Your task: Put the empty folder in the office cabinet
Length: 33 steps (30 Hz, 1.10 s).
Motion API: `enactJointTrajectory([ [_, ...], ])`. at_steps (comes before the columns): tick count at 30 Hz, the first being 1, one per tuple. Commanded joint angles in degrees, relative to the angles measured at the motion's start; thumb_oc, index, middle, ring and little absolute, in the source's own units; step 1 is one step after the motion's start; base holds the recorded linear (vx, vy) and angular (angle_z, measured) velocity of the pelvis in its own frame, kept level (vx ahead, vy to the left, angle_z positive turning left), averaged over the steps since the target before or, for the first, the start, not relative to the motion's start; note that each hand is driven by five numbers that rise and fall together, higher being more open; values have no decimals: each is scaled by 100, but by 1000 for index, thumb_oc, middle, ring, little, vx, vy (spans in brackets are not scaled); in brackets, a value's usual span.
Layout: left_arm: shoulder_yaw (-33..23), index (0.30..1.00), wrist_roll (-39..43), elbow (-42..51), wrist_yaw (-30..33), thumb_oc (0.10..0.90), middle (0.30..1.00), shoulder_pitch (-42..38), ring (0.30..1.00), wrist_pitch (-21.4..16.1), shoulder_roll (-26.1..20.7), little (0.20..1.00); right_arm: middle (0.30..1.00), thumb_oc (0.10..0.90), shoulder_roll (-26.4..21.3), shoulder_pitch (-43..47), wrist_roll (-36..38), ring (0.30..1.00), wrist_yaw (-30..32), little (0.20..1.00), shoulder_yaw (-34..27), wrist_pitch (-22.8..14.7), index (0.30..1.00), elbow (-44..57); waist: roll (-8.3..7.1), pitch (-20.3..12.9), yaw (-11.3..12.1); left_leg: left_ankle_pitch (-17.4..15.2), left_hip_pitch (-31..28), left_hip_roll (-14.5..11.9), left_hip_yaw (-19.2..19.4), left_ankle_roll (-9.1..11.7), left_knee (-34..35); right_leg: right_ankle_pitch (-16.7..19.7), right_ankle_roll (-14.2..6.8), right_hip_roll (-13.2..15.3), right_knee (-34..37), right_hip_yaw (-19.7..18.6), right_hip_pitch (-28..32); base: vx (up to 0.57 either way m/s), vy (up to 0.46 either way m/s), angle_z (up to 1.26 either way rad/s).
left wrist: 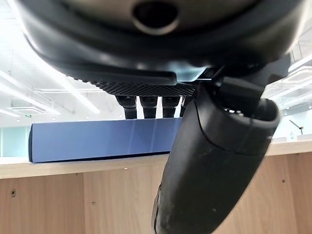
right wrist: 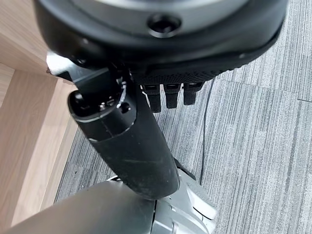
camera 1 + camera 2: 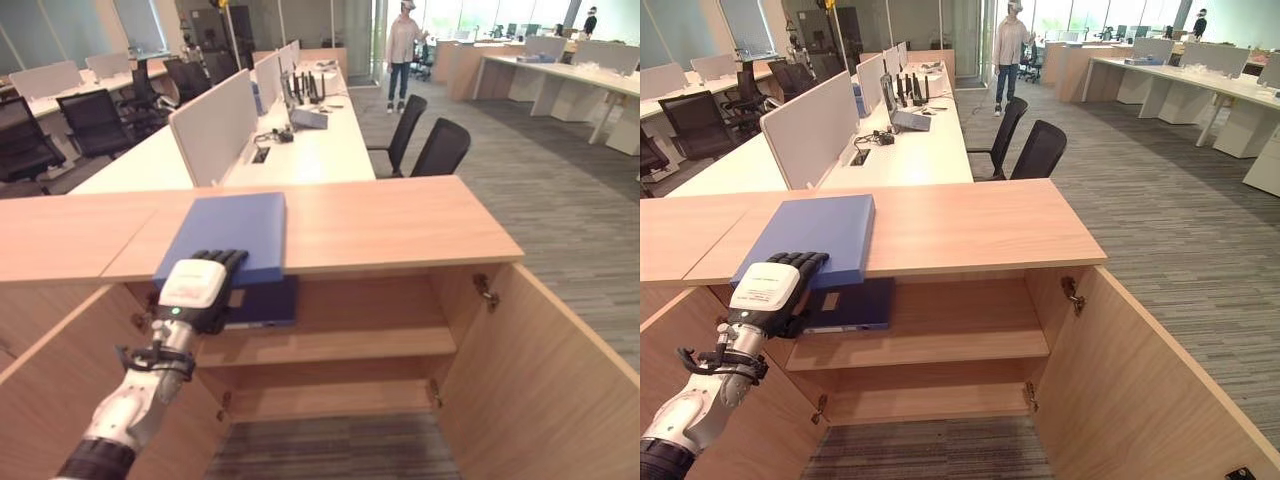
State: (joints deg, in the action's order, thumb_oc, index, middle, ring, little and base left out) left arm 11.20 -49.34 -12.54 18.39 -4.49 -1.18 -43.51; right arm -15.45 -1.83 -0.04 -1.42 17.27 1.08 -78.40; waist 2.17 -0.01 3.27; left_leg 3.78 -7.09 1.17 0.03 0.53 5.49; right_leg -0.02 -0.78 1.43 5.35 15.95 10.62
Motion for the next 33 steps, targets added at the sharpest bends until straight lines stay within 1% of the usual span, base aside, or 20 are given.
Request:
enactJointTrajectory([
  [1,-107,535,-384,-244,236,557,535,-787,535,278,-87,535,900,800,327,307,-111,900,-137,900,270,-64,900,71,-314,59,-32,-853,-229,10,120,124,-49,-149,-579,378,-35,118,150,0,0,0],
  [2,-66,373,-496,-379,312,449,373,-827,373,382,-70,373,900,800,328,309,-119,900,-121,900,296,-68,900,77,-314,57,-46,-857,-238,11,126,124,-49,-149,-579,376,-35,114,147,6,0,-3],
  [3,-31,300,-560,-459,366,400,300,-870,300,441,-64,300,900,800,326,314,-116,900,-100,900,298,-73,900,76,-314,62,-48,-860,-244,11,128,122,-49,-152,-579,374,-35,113,149,8,1,-5],
  [7,92,300,-646,-853,498,400,300,-980,300,598,19,300,900,800,326,336,-106,900,-51,900,315,-100,900,70,-314,55,-71,-869,-252,14,139,116,-49,-155,-580,370,-35,82,147,3,-3,-6],
  [13,228,300,-618,-1363,603,400,300,-893,300,717,112,300,900,800,292,367,-114,900,18,900,297,-123,900,25,-305,59,-75,-879,-282,18,167,108,-49,-159,-579,371,-35,77,169,-1,-2,-6],
  [16,226,300,-568,-1457,614,400,300,-824,300,738,174,300,900,800,267,364,-119,900,34,900,286,-128,900,7,-304,60,-65,-879,-286,18,174,108,-49,-163,-579,371,-35,91,172,0,0,0],
  [18,73,300,-399,-1264,649,400,300,-642,300,708,309,300,900,800,229,354,-105,900,70,900,216,-151,900,30,-287,66,-51,-889,-282,24,159,107,-49,-168,-582,375,-35,107,176,22,38,0],
  [19,-112,300,-298,-476,627,400,300,-456,300,500,377,300,900,800,151,347,-93,900,133,900,129,-170,900,96,-271,91,-27,-897,-249,34,122,103,-49,-150,-595,373,-35,136,137,35,81,-1],
  [22,-86,300,75,347,596,400,300,-386,300,149,579,300,900,800,100,388,-118,900,192,900,104,-155,900,103,-263,149,35,-876,-126,49,47,85,-49,-94,-609,371,-35,176,34,-8,51,5],
  [24,39,300,385,844,550,400,300,-327,300,-125,730,300,900,800,94,414,-130,900,216,900,113,-140,900,82,-260,165,65,-859,-42,56,11,77,-49,-71,-614,370,-35,211,-29,-17,14,7],
  [25,30,300,392,867,534,400,300,-314,300,-126,728,300,900,800,91,412,-131,900,217,900,110,-141,900,82,-257,156,64,-857,-32,56,7,77,-49,-69,-615,370,-35,215,-37,-33,2,17],
  [26,151,300,779,1296,445,400,300,-284,300,-373,844,300,900,800,84,452,-109,900,241,900,123,-119,900,82,-249,186,90,-826,46,60,-32,71,-49,-44,-616,368,-35,237,-90,-37,-4,28],
  [28,257,300,1088,1694,308,400,300,-237,300,-576,854,300,900,800,101,468,-85,900,259,900,136,-112,900,104,-247,188,101,-799,112,62,-60,71,-49,-23,-617,370,-35,270,-132,-31,-12,31],
  [30,386,300,1280,1863,223,400,300,-232,300,-704,861,300,900,800,122,491,-83,900,278,900,179,-119,900,126,-246,191,113,-788,140,60,-69,72,-49,-24,-614,362,-35,279,-146,-13,-13,19],
  [33,538,300,1511,1991,142,400,300,-241,300,-803,851,300,900,800,147,509,-60,900,309,900,214,-136,900,175,-226,188,119,-784,151,60,-83,77,-49,-28,-617,357,-35,293,-158,-2,-3,2],
])
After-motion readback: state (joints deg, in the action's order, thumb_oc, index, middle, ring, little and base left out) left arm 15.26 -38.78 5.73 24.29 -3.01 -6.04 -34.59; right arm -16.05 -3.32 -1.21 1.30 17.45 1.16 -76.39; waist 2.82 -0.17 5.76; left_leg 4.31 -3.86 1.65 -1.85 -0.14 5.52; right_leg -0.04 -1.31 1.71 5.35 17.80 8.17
